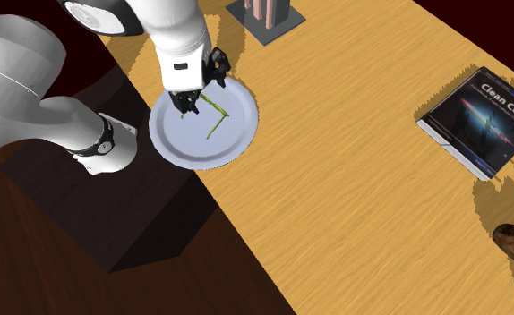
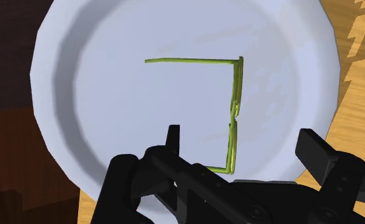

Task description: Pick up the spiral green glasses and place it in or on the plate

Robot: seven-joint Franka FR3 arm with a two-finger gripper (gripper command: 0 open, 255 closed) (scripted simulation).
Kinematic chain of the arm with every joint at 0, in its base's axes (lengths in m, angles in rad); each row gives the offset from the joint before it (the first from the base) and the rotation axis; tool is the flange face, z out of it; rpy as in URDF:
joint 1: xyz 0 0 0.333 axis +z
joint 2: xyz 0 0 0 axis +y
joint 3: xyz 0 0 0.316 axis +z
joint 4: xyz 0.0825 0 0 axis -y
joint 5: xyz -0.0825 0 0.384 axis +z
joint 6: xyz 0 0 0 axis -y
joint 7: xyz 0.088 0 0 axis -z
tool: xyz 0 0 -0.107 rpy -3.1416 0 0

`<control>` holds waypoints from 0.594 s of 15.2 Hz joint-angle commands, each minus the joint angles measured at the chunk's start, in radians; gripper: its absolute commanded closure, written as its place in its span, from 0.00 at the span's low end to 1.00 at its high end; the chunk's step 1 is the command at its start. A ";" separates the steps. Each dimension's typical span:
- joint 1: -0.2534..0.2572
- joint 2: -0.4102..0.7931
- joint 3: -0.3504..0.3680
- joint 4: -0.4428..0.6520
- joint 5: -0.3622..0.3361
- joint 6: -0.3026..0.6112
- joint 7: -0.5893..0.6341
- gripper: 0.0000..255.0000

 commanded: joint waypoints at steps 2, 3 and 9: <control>-0.005 -0.073 -0.034 0.047 -0.029 -0.122 0.006 0.00; -0.005 -0.073 -0.035 0.047 -0.030 -0.122 0.007 0.00; -0.005 -0.073 -0.035 0.047 -0.030 -0.122 0.007 0.00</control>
